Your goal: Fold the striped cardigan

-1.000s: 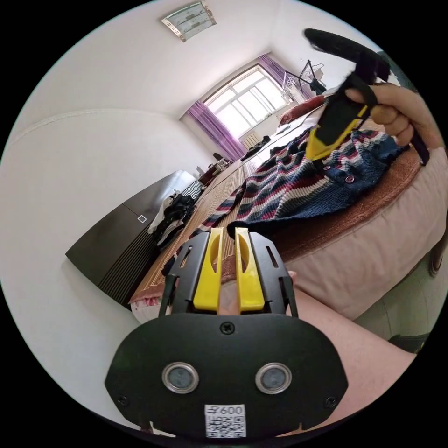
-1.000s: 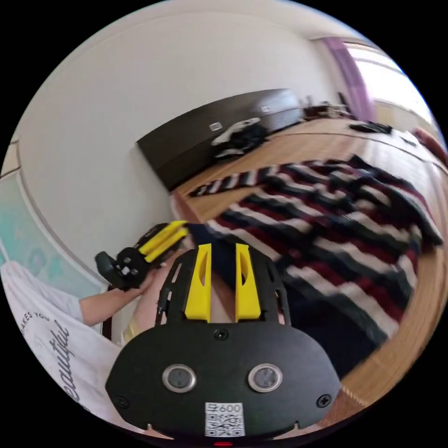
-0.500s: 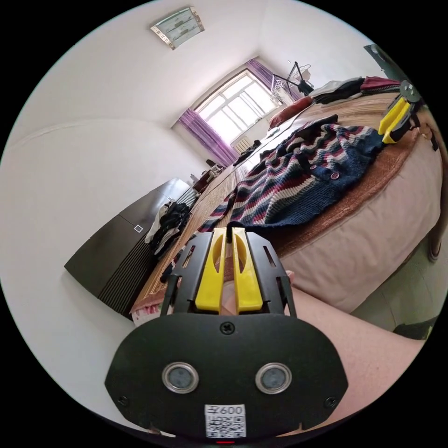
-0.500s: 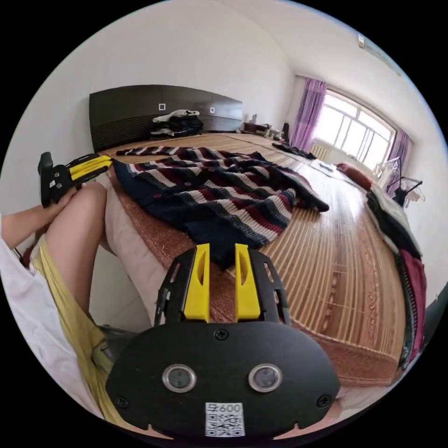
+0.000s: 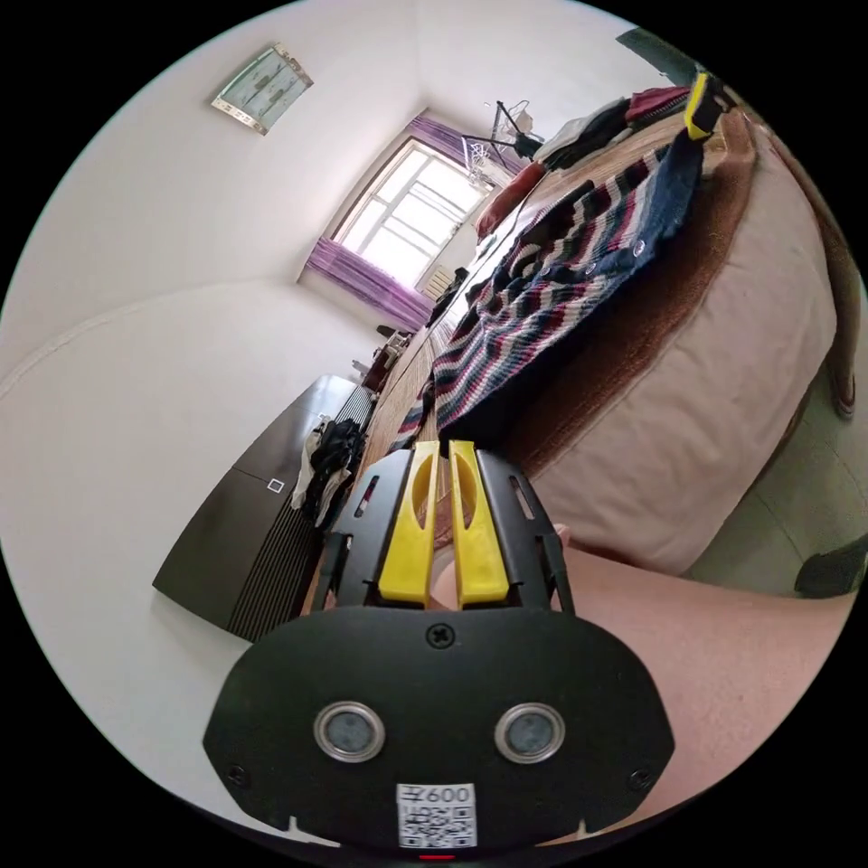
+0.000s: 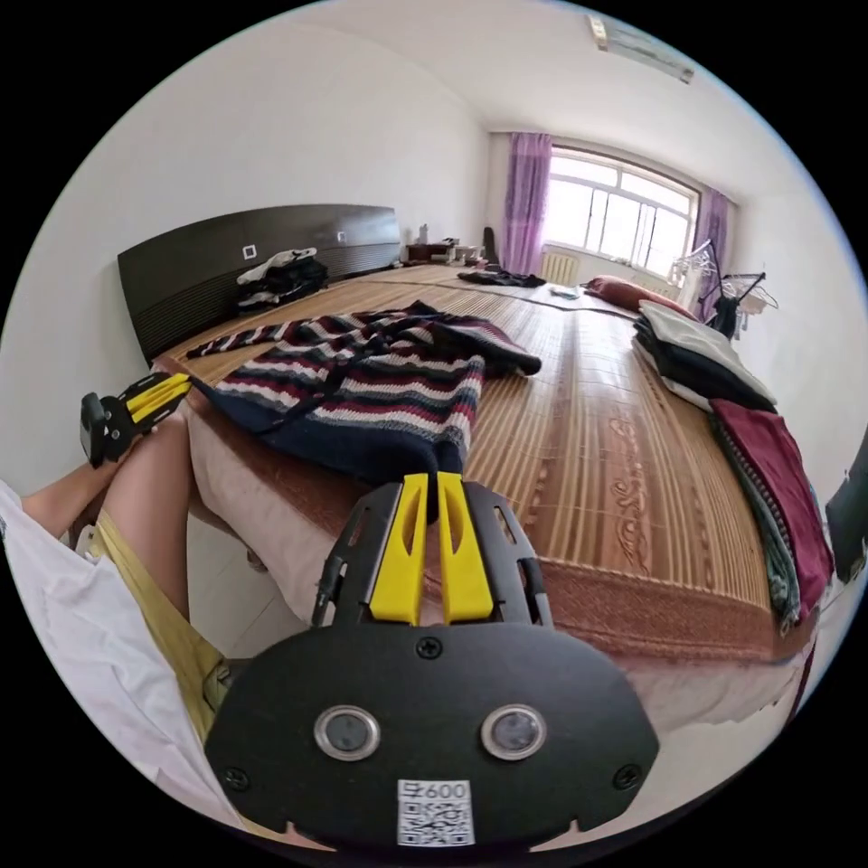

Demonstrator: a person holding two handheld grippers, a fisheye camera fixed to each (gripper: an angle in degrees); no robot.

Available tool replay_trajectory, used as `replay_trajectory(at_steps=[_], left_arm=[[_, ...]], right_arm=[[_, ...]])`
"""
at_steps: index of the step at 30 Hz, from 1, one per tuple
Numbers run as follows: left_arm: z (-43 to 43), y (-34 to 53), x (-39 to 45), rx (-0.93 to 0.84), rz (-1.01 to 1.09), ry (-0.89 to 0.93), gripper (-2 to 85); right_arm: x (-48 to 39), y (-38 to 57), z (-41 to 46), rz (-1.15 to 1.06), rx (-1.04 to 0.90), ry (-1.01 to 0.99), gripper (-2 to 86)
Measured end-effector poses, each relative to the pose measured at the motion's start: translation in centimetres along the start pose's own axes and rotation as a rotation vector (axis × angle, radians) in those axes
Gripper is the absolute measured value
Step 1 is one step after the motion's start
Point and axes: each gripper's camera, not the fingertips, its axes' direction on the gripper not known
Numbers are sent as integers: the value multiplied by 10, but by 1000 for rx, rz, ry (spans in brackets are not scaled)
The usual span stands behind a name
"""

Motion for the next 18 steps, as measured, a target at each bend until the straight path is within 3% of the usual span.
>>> replay_trajectory(at_steps=[3,9,18], left_arm=[[1,-8,4,40,107,17,25],[-6,-4,-25,31,240,246,23],[-2,46,-72,-144,305,212,14]], right_arm=[[14,14,-11,43,-2,-41,-9],[0,30,0,-20,-89,-57,-9],[-12,54,2,-37,-115,-79,-9]])
